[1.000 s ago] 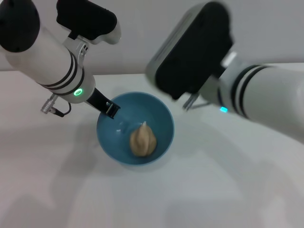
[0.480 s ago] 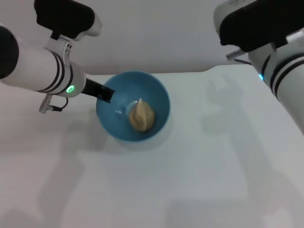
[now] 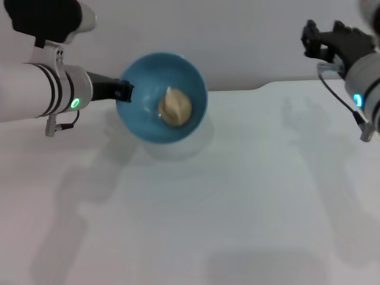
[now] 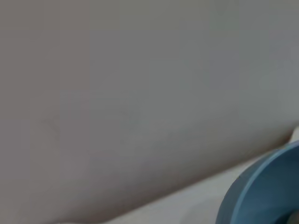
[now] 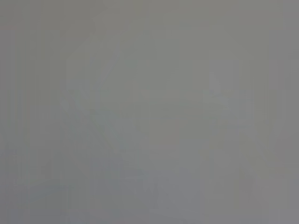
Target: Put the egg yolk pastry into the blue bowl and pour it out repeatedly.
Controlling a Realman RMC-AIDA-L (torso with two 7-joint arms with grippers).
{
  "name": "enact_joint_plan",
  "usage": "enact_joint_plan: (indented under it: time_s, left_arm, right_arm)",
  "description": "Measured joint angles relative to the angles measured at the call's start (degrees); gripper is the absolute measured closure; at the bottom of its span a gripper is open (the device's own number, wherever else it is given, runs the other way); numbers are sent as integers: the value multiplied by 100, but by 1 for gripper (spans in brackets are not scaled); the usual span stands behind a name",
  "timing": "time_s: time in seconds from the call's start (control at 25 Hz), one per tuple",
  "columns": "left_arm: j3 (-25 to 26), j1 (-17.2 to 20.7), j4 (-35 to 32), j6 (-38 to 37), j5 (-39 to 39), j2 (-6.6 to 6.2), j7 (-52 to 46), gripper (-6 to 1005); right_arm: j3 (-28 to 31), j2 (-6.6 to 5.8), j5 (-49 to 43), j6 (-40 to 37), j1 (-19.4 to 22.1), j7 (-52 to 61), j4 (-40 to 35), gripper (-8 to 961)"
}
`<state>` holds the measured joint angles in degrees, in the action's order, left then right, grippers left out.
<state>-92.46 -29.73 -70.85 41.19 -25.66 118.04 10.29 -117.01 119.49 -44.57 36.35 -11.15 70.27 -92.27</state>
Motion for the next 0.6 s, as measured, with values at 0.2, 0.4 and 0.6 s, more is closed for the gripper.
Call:
enact_joint_plan:
  time_s: [0.2, 0.4, 0.6]
  left_arm:
    - [-72, 297, -33, -828, -428, -9, 29, 1000]
    - [-121, 376, -70, -984, -448, -10, 33, 1000]
    - [-176, 408, -70, -1191, -447, -10, 34, 1000]
  right_arm:
    - [592, -31, 968, -824, 365, 407, 82, 551]
    - [1390, -86, 2815, -2608, 1019, 51, 390, 552]
    - [1769, -75, 3632, -3065, 1494, -257, 577, 553]
